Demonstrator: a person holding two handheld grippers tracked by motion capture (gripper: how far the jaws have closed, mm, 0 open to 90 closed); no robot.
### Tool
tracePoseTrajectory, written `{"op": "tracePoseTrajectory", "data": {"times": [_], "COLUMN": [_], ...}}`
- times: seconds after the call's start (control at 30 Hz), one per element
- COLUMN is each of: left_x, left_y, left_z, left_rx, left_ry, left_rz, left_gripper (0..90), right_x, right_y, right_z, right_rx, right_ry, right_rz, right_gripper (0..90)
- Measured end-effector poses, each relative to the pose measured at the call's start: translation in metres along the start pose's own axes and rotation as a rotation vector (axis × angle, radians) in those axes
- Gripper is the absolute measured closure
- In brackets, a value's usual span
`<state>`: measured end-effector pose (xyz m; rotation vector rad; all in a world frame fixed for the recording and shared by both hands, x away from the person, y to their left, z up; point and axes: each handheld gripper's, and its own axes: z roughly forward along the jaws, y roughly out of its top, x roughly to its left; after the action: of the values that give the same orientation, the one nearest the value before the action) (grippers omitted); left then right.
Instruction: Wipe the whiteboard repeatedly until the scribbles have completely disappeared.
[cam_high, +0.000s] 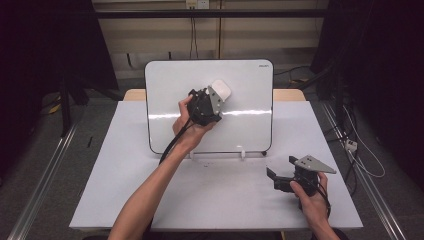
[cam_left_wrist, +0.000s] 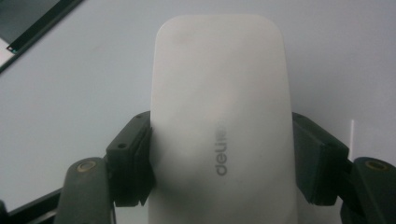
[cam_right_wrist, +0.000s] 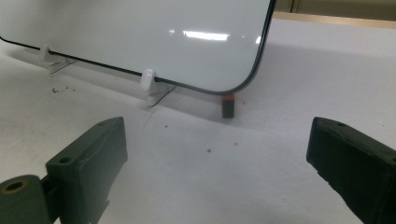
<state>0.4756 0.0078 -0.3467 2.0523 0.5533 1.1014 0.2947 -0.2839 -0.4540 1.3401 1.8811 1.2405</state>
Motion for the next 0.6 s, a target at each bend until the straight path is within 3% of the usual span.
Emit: {"op": "tracePoseTrajectory", "data": {"times": [0.27, 0.4, 0.43, 0.6], "left_x": [0.033, 0.048, 0.049, 0.046], "left_y": [0.007, 0.007, 0.006, 0.01], "left_z": [0.001, 0.0, 0.0, 0.005], "left_rx": [0.022, 0.02, 0.021, 0.032], "left_ry": [0.027, 0.062, 0.058, 0.069], "left_rz": [-0.044, -0.093, -0.106, -0.082], "left_gripper": [31.1, 31.1, 31.1, 31.3], "right_x": [-0.001, -0.002, -0.002, -0.003], "right_y": [0.0, 0.0, 0.0, 0.0], "right_z": [0.0, -0.001, -0.001, -0.001], "right_rx": [-0.002, -0.006, -0.005, -0.007], "right_ry": [-0.003, -0.004, -0.004, -0.004], "right_rz": [0.004, 0.008, 0.004, 0.005], "right_gripper": [5.2, 5.2, 5.2, 5.2]}}
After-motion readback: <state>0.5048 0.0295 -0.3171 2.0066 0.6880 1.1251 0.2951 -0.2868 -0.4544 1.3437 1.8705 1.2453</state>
